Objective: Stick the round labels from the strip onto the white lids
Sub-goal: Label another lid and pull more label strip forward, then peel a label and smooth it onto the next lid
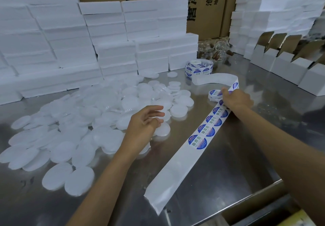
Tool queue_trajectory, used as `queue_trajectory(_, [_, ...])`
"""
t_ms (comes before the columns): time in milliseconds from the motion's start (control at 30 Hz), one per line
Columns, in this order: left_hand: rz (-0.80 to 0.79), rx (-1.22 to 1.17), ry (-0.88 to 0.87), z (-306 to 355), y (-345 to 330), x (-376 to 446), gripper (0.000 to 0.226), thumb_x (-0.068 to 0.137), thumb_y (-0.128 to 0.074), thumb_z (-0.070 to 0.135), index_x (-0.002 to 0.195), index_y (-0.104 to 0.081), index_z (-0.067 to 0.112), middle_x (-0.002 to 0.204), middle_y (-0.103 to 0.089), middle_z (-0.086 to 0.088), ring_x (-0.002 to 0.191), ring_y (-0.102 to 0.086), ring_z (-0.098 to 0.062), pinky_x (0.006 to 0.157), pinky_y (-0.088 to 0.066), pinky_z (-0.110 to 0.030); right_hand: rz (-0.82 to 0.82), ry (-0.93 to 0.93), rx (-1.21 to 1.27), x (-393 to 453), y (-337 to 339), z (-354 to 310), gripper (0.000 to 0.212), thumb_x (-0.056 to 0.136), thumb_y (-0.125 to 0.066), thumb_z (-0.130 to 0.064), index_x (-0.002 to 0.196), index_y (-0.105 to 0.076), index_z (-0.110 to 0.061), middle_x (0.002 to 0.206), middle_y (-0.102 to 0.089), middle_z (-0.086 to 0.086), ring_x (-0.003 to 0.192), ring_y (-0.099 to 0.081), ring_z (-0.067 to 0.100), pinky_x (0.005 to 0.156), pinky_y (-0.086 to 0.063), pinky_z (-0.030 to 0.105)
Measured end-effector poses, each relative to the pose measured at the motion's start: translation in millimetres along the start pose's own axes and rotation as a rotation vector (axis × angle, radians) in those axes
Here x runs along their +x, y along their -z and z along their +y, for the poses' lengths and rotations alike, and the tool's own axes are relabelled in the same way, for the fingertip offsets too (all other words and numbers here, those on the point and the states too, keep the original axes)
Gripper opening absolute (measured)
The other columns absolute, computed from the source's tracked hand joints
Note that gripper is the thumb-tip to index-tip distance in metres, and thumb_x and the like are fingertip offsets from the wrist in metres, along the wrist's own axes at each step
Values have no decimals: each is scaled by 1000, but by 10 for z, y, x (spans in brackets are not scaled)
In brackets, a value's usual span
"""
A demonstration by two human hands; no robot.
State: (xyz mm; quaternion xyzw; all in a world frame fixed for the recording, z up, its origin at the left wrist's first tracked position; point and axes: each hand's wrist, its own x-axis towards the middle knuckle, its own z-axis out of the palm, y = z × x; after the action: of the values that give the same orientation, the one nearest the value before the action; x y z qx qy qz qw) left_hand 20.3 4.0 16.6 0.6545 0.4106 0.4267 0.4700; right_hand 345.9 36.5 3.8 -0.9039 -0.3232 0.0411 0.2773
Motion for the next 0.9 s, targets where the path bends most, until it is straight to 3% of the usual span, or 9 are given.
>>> queue_trajectory(133, [29, 110, -16, -28, -17, 14, 41, 93, -50, -12, 113, -71, 17, 106, -74, 1, 98, -71, -17, 99, -54, -37, 164, 231, 48, -174, 15, -64, 39, 98, -48, -37, 87, -62, -3, 97, -67, 17, 88, -57, 28, 78, -45, 39])
queue_trajectory(200, [39, 148, -30, -25, -32, 1, 39, 94, -51, -11, 112, -71, 18, 106, -74, 3, 100, -70, -17, 101, -53, -40, 54, 392, 198, -329, 22, -168, 25, 93, -55, -26, 82, -60, -5, 90, -66, 11, 82, -59, 27, 71, -44, 35])
queue_trajectory(267, [55, 166, -42, -3, -47, -22, 39, 94, -50, -10, 110, -71, 19, 105, -74, 5, 100, -70, -14, 101, -53, -39, -143, 527, 247, -524, 7, -306, 19, 90, -64, -29, 85, -63, -10, 91, -67, 3, 88, -62, 24, 76, -48, 36])
queue_trajectory(367, [95, 143, -54, 23, -41, -54, 38, 96, -47, -10, 107, -71, 18, 103, -74, 7, 93, -70, -6, 99, -54, -37, -337, 641, 128, -804, -91, -473, 37, 82, -75, -47, 108, -64, -22, 105, -62, -8, 94, -60, 15, 84, -51, 33])
queue_trajectory(467, [118, 124, -61, 31, -12, -71, 37, 95, -47, -10, 109, -72, 14, 103, -74, 4, 93, -71, -7, 97, -55, -39, -306, 633, 74, -947, -211, -533, 50, 77, -77, -56, 115, -64, -26, 111, -61, -4, 94, -57, 15, 82, -49, 31])
queue_trajectory(567, [120, 124, -64, 33, 13, -64, 37, 95, -47, -10, 109, -72, 14, 103, -74, 4, 94, -71, -8, 97, -55, -39, -274, 579, 172, -997, -282, -506, 42, 77, -78, -51, 108, -70, -25, 116, -65, 1, 98, -59, 17, 86, -51, 34])
queue_trajectory(667, [123, 113, -70, 42, 18, -53, 38, 95, -47, -9, 108, -72, 15, 101, -74, 6, 94, -70, -9, 95, -56, -37, -322, 502, 346, -1024, -246, -469, 33, 79, -81, -41, 105, -73, -24, 118, -66, -3, 96, -57, 12, 76, -46, 26])
queue_trajectory(767, [130, 118, -86, 57, 20, -67, 37, 94, -48, -7, 109, -71, 17, 102, -73, 9, 96, -69, -10, 92, -55, -26, -320, 458, 508, -1076, -114, -460, 24, 82, -78, -41, 100, -75, -27, 111, -69, -8, 96, -61, 10, 79, -46, 26])
queue_trajectory(900, [110, 111, -83, 93, 18, -66, 39, 95, -60, 2, 126, -61, 26, 118, -66, 10, 102, -65, -7, 85, -51, -11, -590, 354, 740, -1248, 140, -512, 21, 82, -72, -54, 93, -76, -37, 96, -75, -15, 83, -71, 8, 71, -46, 25])
